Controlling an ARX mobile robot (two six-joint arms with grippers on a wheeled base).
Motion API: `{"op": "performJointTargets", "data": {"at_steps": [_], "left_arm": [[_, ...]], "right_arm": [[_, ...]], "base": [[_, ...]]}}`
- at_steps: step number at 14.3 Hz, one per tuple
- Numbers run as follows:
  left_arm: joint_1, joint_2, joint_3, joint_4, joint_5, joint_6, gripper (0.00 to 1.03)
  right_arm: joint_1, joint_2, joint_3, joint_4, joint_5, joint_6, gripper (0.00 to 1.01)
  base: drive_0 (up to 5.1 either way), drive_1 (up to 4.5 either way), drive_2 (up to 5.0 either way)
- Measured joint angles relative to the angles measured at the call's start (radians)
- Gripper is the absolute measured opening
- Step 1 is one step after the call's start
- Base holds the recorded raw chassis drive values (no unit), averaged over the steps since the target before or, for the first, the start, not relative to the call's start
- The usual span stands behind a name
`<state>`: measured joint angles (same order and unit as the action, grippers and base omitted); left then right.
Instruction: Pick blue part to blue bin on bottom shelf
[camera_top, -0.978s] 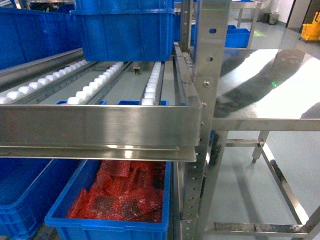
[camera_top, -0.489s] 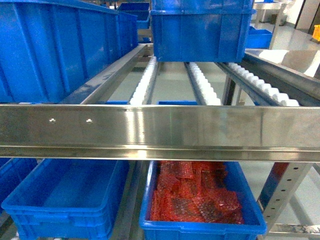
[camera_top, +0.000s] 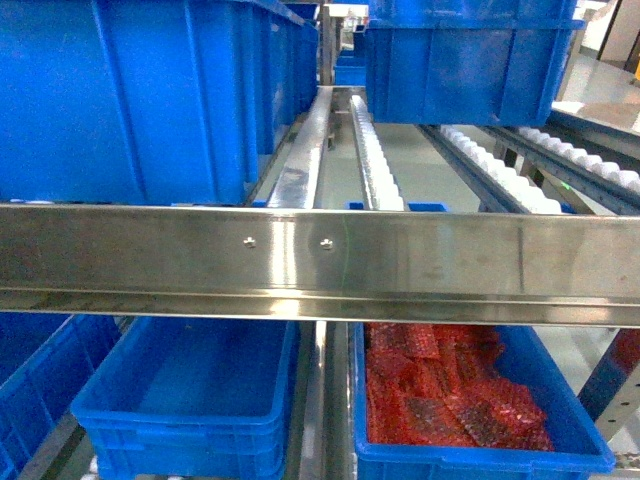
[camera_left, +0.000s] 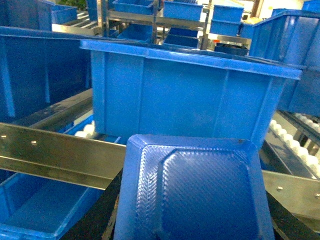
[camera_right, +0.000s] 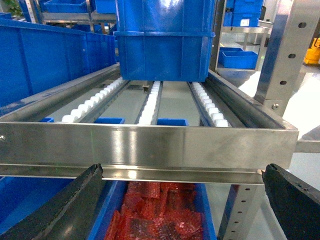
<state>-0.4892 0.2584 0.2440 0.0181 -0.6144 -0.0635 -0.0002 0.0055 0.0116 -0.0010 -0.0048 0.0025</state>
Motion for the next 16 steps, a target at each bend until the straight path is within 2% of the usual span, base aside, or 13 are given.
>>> {"op": "performJointTargets", "data": {"at_steps": [4,16], "left_arm": [[0.002,0.000,0.000,0.005,0.006,0.000,0.43],[0.001,0.002,0.000,0.003,0.008,0.000,0.43]], "right_arm": [[0.000,0.000,0.000,-0.007,0.002,0.000,0.98],[0.000,0.000,0.000,-0.003,0.002,0.000,0.98]], "base": [[-4.9,2.51,2.5],[0.0,0.00,0.0]]}}
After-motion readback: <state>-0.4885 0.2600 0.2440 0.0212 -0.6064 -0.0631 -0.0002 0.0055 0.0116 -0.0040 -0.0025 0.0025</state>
